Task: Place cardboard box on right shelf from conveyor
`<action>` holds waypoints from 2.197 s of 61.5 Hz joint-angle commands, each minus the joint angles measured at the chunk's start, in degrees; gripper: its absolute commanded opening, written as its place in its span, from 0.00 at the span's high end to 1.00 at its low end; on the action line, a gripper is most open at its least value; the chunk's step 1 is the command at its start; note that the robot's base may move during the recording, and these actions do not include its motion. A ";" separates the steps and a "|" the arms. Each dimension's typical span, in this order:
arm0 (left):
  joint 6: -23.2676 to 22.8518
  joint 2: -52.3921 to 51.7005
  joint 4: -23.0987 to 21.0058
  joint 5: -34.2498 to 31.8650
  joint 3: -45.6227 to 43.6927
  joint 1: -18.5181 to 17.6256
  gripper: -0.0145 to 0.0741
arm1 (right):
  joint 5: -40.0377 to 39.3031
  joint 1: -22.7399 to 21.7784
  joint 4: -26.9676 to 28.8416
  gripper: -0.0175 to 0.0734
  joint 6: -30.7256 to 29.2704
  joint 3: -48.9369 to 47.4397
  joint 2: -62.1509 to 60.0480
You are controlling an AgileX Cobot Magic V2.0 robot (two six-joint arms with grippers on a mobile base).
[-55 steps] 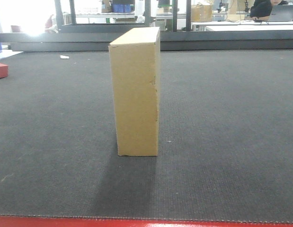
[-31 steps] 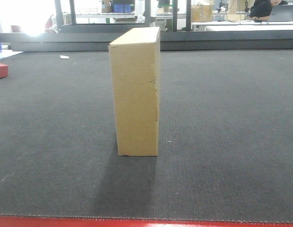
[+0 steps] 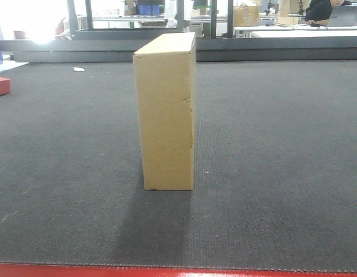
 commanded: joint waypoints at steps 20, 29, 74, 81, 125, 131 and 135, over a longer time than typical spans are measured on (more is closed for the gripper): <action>0.02 -0.74 -0.34 -5.04 0.35 -0.40 0.97 | 1.54 -0.08 0.88 0.71 2.30 -17.89 7.46; 0.02 -0.74 -0.34 -5.04 0.35 -0.40 0.97 | 1.61 0.92 0.88 0.43 2.30 -23.88 18.40; 0.02 -0.74 -0.34 -5.04 0.35 -0.40 0.97 | 36.43 27.49 -0.48 0.13 9.58 -85.16 79.96; 0.02 -0.74 -0.34 -5.04 0.35 -0.40 0.97 | 44.52 31.54 -3.98 0.13 18.29 -96.22 88.37; 0.02 -0.74 -0.34 -5.04 0.35 -0.40 0.97 | 64.67 41.71 -28.05 0.13 49.63 -120.25 110.12; 0.02 -0.74 -0.34 -5.04 0.35 -0.40 0.97 | 64.60 41.71 -28.05 0.13 50.17 -120.25 110.57; 0.02 -0.74 -0.34 -5.04 0.35 -0.40 0.97 | 64.55 41.71 -28.05 0.13 50.45 -120.25 110.94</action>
